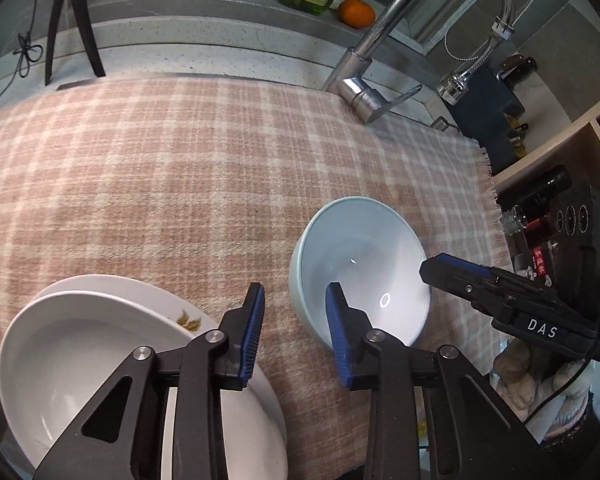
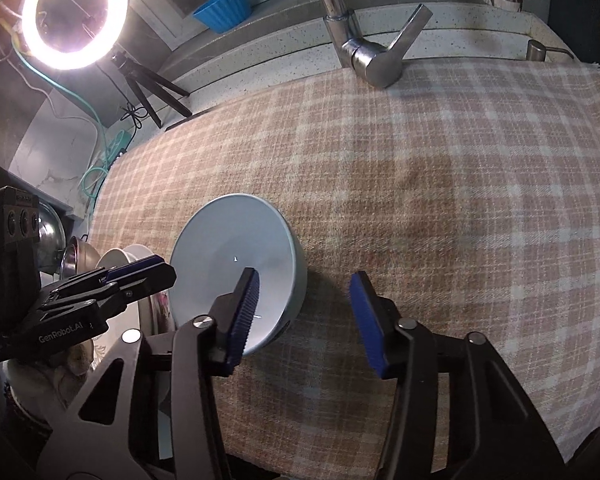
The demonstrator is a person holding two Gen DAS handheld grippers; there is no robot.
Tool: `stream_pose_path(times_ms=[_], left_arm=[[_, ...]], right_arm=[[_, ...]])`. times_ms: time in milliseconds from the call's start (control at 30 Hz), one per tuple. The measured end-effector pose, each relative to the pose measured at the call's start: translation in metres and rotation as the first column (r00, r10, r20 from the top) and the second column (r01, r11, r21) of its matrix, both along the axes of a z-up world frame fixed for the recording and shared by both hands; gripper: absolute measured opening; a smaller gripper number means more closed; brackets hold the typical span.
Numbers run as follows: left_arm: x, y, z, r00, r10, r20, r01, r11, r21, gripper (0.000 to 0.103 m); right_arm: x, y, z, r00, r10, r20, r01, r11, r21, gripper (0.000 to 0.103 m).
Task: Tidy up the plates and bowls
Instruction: 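Close both grippers on the pale blue-white bowl rim, then lift the pale bowl and carry it over the nested steel bowls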
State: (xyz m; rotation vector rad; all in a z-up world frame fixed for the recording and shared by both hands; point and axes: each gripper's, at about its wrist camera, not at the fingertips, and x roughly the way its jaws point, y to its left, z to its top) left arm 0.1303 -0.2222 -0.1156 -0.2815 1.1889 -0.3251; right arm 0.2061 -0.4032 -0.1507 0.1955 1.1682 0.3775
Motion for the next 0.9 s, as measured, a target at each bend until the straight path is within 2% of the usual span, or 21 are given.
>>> stream_pose_path(times_ms=[100, 267, 433, 567, 900], left_arm=[[0.002, -0.002, -0.003, 1.0, 0.0, -0.007, 0.0, 1.0, -0.003, 0.02], [0.005, -0.005, -0.006, 1.0, -0.011, -0.014, 0.01, 1.0, -0.008, 0.014], [0.004, -0.008, -0.006, 1.0, -0.025, -0.011, 0.025, 1.0, -0.008, 0.013], [0.006, -0.01, -0.005, 1.0, -0.028, -0.005, 0.028, 1.0, 0.002, 0.013], [-0.001, 0.0, 0.009, 1.0, -0.004, 0.025, 0.004, 1.0, -0.017, 0.013]], right_arm=[[0.002, 0.0, -0.005, 1.0, 0.001, -0.012, -0.001, 1.0, 0.008, 0.042], [0.004, 0.005, -0.013, 0.999, 0.017, -0.035, -0.016, 1.0, 0.005, 0.022], [0.004, 0.009, -0.015, 0.999, 0.027, -0.04, -0.026, 1.0, 0.009, 0.012], [0.005, 0.013, -0.013, 0.999, 0.029, -0.029, -0.029, 0.999, -0.017, 0.012], [0.004, 0.019, 0.003, 1.0, 0.031, -0.003, -0.031, 1.0, 0.003, 0.012]])
